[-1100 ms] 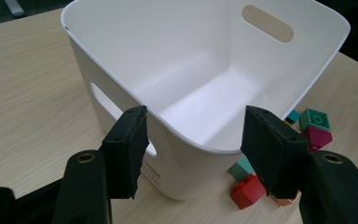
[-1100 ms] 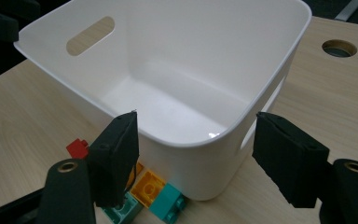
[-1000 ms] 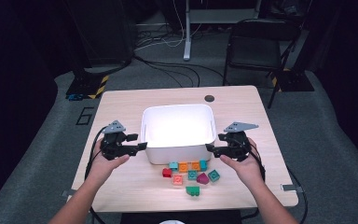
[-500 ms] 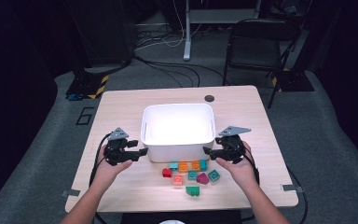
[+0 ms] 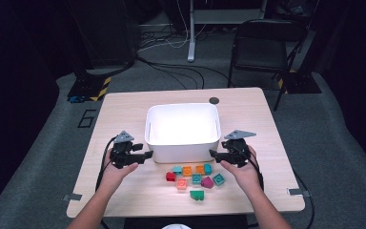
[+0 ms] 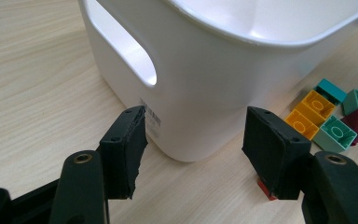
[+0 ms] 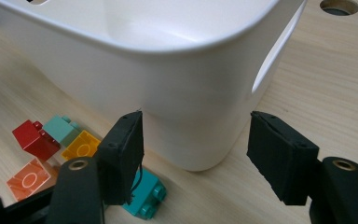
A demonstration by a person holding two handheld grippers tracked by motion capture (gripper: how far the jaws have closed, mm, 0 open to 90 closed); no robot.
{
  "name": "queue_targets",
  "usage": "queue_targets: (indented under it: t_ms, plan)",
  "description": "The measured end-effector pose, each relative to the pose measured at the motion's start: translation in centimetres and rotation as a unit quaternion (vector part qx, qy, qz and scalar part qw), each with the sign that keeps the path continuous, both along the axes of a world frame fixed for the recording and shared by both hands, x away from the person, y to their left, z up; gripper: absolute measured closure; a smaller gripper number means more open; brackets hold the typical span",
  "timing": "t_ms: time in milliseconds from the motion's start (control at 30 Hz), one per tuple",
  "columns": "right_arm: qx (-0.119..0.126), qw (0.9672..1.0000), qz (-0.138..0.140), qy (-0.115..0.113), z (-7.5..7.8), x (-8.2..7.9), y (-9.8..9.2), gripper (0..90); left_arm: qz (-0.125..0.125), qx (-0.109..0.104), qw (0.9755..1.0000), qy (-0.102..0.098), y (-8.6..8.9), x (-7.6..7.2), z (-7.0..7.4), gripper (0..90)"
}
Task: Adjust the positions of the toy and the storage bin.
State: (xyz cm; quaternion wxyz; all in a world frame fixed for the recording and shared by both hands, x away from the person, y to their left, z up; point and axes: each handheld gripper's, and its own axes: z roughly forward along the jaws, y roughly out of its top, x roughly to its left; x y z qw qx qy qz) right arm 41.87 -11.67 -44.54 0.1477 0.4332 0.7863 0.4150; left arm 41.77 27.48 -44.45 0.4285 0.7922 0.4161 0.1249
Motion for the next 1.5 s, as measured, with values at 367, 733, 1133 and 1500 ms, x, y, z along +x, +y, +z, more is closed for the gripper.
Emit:
queue_targets:
  t_ms: [367,733,1133,1500]
  plan:
    - [-0.029,0.9995,0.011,-0.008,-0.9,-2.8,-1.3,44.5,0.014,0.000,0.9995,-0.029,1.7,-1.6,-0.7,40.3]
    - [-0.061,0.9978,0.025,-0.006,-3.0,-5.0,-1.8,49.6,0.033,0.009,0.9985,-0.044,2.6,-2.6,-2.1,40.6]
    - [-0.057,0.9977,0.032,-0.015,-3.7,-5.6,-1.6,52.5,0.025,0.046,0.9975,-0.047,2.4,-2.2,-3.2,40.6]
    - [-0.040,0.9987,0.029,0.005,-4.1,-5.4,-1.6,53.2,0.028,0.043,0.9979,-0.040,2.7,-2.3,-3.5,40.6]
